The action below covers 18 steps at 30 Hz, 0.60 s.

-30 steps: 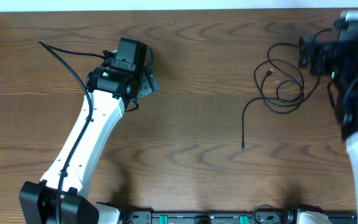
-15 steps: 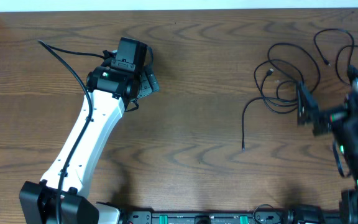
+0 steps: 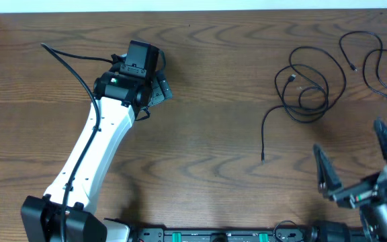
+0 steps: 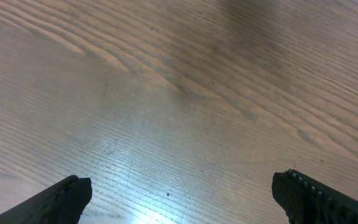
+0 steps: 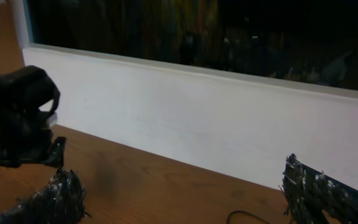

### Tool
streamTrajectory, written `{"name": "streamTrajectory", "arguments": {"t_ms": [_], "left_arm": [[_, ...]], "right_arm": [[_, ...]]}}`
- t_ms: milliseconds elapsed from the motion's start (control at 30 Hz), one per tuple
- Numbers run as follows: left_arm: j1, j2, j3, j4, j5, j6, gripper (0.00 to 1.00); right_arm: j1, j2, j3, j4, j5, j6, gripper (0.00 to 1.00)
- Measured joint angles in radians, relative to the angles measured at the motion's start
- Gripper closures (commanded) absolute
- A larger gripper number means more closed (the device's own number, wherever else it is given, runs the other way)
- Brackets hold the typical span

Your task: Untangle cables

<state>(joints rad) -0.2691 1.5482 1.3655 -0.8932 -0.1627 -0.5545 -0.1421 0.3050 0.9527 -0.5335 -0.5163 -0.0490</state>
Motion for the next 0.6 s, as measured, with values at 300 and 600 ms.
{"name": "streamTrajectory", "arguments": {"t_ms": [300, 600], "left_arm": [[0.000, 0.000, 0.000, 0.000, 0.000, 0.000, 0.00], [0.000, 0.000, 0.000, 0.000, 0.000, 0.000, 0.00]], "right_arm": [[-0.009, -0.134, 0.000, -0.007, -0.013, -0.010, 0.01], [-0.074, -0.260, 0.031, -0.147, -0.011, -0.047, 0.01]]}}
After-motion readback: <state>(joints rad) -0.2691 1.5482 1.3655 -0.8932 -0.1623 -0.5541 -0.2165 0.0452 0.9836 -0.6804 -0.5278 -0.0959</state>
